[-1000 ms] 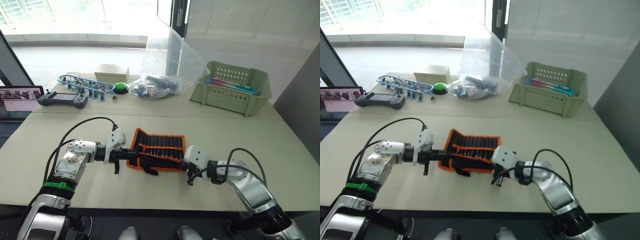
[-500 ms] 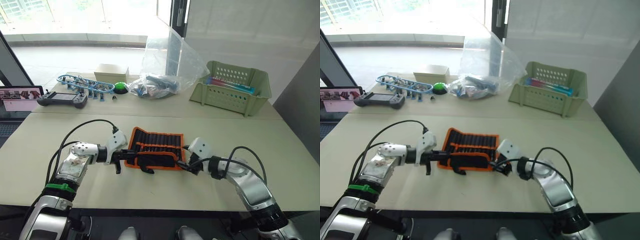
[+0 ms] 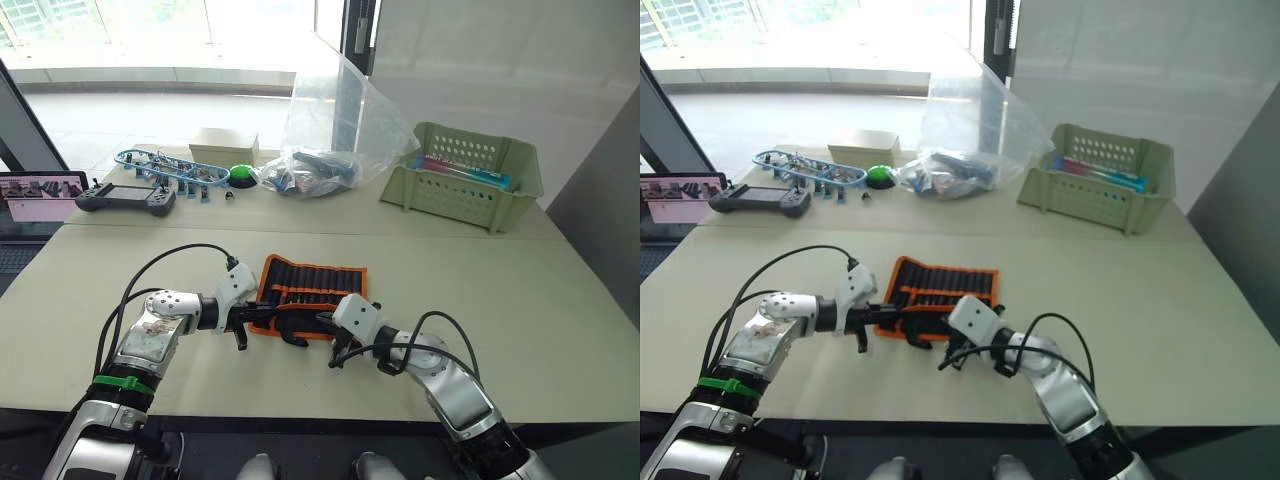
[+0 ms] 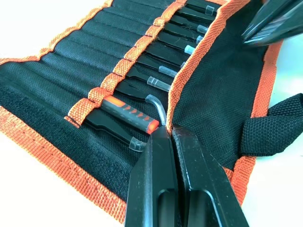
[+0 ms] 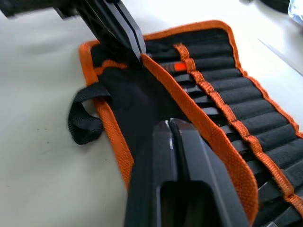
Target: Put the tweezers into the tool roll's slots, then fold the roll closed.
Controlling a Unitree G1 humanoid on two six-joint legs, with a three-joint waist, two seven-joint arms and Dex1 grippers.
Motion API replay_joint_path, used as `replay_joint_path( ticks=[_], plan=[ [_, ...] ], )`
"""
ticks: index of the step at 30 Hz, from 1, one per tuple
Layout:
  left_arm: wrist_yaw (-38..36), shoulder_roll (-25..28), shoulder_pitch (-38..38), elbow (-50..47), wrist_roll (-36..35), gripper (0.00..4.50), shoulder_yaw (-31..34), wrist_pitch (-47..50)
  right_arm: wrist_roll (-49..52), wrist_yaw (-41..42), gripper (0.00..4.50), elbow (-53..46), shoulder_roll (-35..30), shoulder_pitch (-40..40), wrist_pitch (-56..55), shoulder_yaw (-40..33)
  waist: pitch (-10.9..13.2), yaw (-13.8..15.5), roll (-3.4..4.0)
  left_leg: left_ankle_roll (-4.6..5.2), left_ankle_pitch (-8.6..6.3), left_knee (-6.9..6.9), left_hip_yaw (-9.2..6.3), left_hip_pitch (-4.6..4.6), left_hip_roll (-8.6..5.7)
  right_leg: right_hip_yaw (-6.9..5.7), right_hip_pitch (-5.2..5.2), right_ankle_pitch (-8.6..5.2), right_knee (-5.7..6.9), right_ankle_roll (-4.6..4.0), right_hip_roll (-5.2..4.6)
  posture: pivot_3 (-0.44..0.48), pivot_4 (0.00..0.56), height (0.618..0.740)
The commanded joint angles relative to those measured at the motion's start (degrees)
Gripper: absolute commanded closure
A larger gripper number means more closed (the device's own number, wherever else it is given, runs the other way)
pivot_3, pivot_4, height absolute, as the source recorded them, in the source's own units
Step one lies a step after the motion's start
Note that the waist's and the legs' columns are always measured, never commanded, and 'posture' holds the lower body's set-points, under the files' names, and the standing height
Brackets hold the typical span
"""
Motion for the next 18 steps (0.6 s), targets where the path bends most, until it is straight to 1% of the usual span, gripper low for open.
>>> replay_joint_path(
  ticks=[1,4,6,7,9,12,14,17,18],
  plan=[
    [0.01,0.79,-0.26,-1.64,-0.61,4.5,1.55,0.07,1.08,-2.79,4.46,4.09,2.5,-0.58,0.38,-3.33,0.0,-0.06,0.0,0.0,0.0,0.0,0.0,0.0,0.01,0.0,0.0,0.0,0.0,0.0,0.0,0.0,0.15,0.74],
    [0.48,0.81,-0.26,-2.0,-1.24,4.5,2.55,0.28,2.46,-1.47,4.46,5.34,3.66,0.06,1.41,-3.7,0.0,-0.12,0.0,0.0,0.0,0.0,0.0,0.01,0.01,0.0,0.01,0.0,0.0,-0.01,0.01,0.0,0.15,0.74],
    [0.42,0.94,0.08,-2.92,-2.33,3.9,3.76,0.17,3.13,-0.77,4.5,5.12,4.03,0.77,2.2,-3.45,0.0,-0.19,0.0,0.0,0.0,0.0,-0.01,0.02,0.01,0.0,0.02,0.0,0.01,0.0,0.01,0.0,0.15,0.74],
    [0.21,0.9,0.32,-3.61,-3.34,3.69,4.63,0.44,3.4,-0.71,4.5,5.18,4.17,1.0,2.64,-3.45,0.0,-0.23,0.0,0.0,0.0,0.0,-0.01,0.03,0.02,0.0,0.02,0.01,0.01,0.0,0.01,0.0,0.15,0.74],
    [-0.61,0.99,1.24,-6.43,-6.08,3.03,6.63,1.54,3.14,-0.53,4.5,5.75,4.05,1.12,2.91,-3.24,0.0,-0.33,0.0,0.0,0.0,0.0,-0.01,0.04,0.03,0.0,0.02,0.0,0.02,0.0,0.01,0.0,0.15,0.74],
    [-0.38,1.57,3.48,-13.24,-10.55,2.02,9.97,4.97,3.14,-0.5,4.5,6.12,4.11,1.06,3.14,-3.36,0.0,-0.43,0.0,0.0,0.0,0.0,-0.01,0.04,0.03,0.0,0.03,0.0,0.02,0.0,0.01,0.0,0.15,0.74],
    [0.5,2.16,6.27,-20.0,-15.48,1.37,12.66,10.33,3.26,-0.42,4.5,6.1,4.11,0.92,3.37,-3.51,0.0,-0.53,0.0,0.0,0.0,0.0,-0.01,0.06,0.04,0.0,0.04,0.0,0.02,0.0,0.0,0.0,0.15,0.74],
    [3.09,1.9,9.73,-25.11,-17.1,0.37,13.2,13.67,3.3,-0.37,4.5,6.03,3.97,0.85,3.5,-3.65,0.0,-0.73,0.0,0.0,0.0,0.0,-0.01,0.09,0.06,0.0,0.07,0.0,0.02,0.0,-0.01,0.0,0.15,0.74],
    [5.13,0.77,10.93,-25.63,-16.5,0.68,12.73,13.73,3.38,-0.35,4.5,5.97,3.92,0.87,3.56,-3.74,0.0,-0.72,0.01,0.0,0.0,-0.01,-0.02,0.1,0.06,0.0,0.08,0.0,0.01,0.0,0.0,0.0,0.15,0.74]
  ],
)
